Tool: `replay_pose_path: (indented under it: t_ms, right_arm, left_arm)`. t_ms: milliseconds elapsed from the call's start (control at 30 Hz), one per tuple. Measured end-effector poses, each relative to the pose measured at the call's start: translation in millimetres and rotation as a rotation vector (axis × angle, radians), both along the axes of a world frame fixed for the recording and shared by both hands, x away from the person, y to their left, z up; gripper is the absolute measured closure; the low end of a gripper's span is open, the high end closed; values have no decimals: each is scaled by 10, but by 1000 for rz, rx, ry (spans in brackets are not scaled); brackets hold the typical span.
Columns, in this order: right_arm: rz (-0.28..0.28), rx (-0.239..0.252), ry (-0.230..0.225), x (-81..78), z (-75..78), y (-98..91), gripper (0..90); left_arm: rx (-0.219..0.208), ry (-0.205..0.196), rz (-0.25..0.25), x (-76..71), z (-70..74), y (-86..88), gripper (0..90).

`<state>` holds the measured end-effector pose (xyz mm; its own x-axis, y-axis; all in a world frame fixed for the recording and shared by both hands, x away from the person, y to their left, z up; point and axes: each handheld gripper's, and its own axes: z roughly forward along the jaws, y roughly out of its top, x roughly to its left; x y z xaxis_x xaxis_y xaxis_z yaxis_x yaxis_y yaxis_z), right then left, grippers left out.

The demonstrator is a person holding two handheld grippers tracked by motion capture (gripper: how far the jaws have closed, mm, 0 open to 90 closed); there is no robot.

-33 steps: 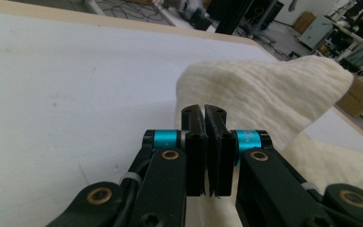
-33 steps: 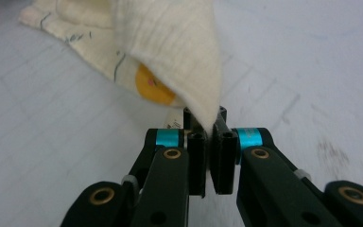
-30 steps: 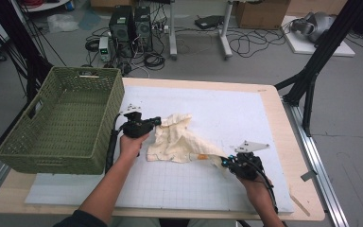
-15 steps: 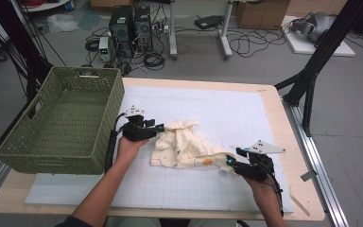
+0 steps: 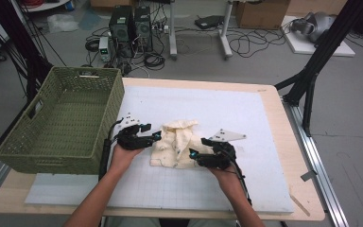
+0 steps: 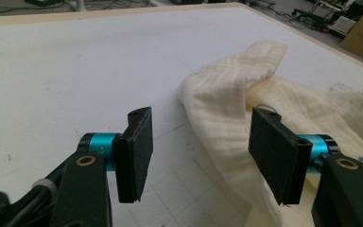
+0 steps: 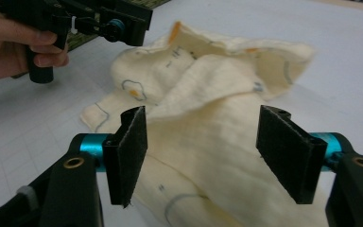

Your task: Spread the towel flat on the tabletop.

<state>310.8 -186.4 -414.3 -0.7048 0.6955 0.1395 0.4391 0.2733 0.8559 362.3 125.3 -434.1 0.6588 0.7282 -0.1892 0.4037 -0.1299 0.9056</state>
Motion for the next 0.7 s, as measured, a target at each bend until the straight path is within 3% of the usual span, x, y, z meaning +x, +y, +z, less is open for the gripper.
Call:
replay_pose_path:
  t_ms: [200,300,367,433,533,667,700]
  right_arm:
    - [27,7,29,62,-94,270,219]
    - [21,-25,34,75,-133,368,236]
    - [-1,-48,57,97,-171,404,347]
    - [-4,-60,77,122,-203,414,545]
    - [6,-63,69,138,-192,379,774]
    - [-13,-71,24,150,-100,251,894]
    - [-16,-57,40,168,-81,208,895]
  left_arm:
    - [1,-10,2,-34,3,57,394]
    - [-3,-15,2,-41,10,58,394]
    - [-1,-14,2,-43,11,57,395]
    - [0,-15,0,-45,13,60,395]
    - [-1,-12,3,-47,15,75,397]
    - [-3,-4,4,-40,3,72,399]
    - [1,-4,3,-42,2,66,400]
